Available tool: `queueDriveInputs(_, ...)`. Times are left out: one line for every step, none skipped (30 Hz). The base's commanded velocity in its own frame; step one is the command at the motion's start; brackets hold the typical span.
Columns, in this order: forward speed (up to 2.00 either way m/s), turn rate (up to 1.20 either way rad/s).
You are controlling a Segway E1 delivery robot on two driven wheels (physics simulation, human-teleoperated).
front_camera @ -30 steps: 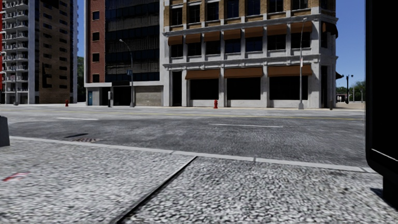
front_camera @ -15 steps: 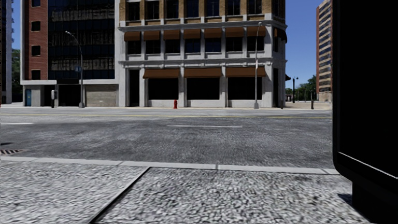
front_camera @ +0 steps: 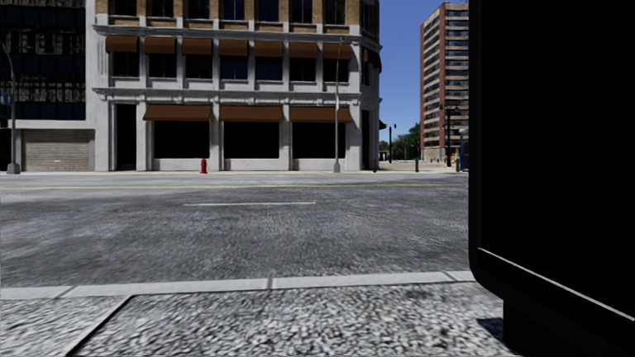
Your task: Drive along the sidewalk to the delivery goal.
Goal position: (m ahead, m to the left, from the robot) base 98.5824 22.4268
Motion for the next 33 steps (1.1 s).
queueDriveInputs(0.00, 0.00)
queueDriveInputs(0.00, 0.00)
queueDriveInputs(0.00, 0.00)
queueDriveInputs(0.00, 0.00)
queueDriveInputs(0.00, 0.00)
queueDriveInputs(0.00, 0.00)
queueDriveInputs(0.00, 0.00)
queueDriveInputs(0.00, 0.00)
queueDriveInputs(0.00, 0.00)
queueDriveInputs(0.00, 0.00)
queueDriveInputs(0.00, 0.00)
queueDriveInputs(0.00, -0.12)
queueDriveInputs(0.00, -0.22)
queueDriveInputs(0.00, -0.22)
queueDriveInputs(-0.24, -0.26)
queueDriveInputs(-0.59, -0.29)
queueDriveInputs(-0.66, -0.33)
queueDriveInputs(-0.65, -0.36)
queueDriveInputs(-0.65, -0.36)
queueDriveInputs(-0.63, -0.38)
queueDriveInputs(-0.63, -0.38)
queueDriveInputs(-0.63, -0.38)
queueDriveInputs(-0.63, -0.38)
queueDriveInputs(-0.63, -0.38)
queueDriveInputs(-0.63, -0.38)
queueDriveInputs(-0.63, -0.38)
queueDriveInputs(-0.63, -0.38)
queueDriveInputs(-0.63, -0.38)
queueDriveInputs(-0.62, -0.39)
queueDriveInputs(-0.62, -0.39)
queueDriveInputs(-0.62, -0.39)
queueDriveInputs(-0.62, -0.39)
queueDriveInputs(-0.62, -0.39)
